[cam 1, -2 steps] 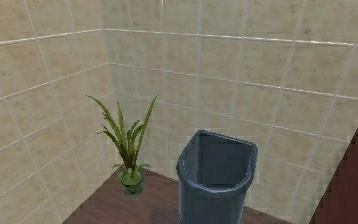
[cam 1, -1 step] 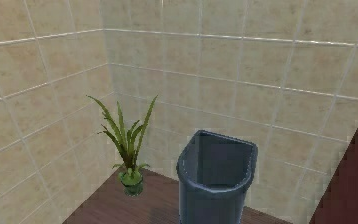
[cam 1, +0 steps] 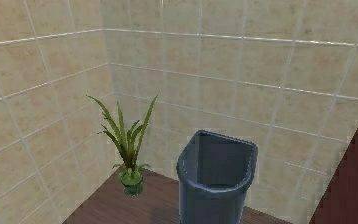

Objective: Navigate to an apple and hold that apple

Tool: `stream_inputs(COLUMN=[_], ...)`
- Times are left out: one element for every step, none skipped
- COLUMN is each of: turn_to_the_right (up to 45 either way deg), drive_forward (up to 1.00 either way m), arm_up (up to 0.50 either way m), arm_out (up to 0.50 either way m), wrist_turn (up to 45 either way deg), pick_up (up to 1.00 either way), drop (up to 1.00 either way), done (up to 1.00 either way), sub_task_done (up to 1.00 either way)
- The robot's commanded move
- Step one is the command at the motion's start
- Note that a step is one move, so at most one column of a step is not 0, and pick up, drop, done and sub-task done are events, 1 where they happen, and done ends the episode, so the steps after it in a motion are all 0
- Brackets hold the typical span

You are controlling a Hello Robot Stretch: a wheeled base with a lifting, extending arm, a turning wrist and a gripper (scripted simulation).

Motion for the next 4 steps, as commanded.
stream_inputs(turn_to_the_right=[0.0,0.0,0.0,0.0], drive_forward=[0.0,0.0,0.0,0.0], arm_up=[0.0,0.0,0.0,-0.1], arm_out=[0.0,0.0,0.0,0.0], wrist_turn=[45.0,45.0,21.0,0.0], pick_up=[0.0,0.0,0.0,0.0], drop=[0.0,0.0,0.0,0.0], done=[0.0,0.0,0.0,0.0], sub_task_done=[0.0,0.0,0.0,0.0])
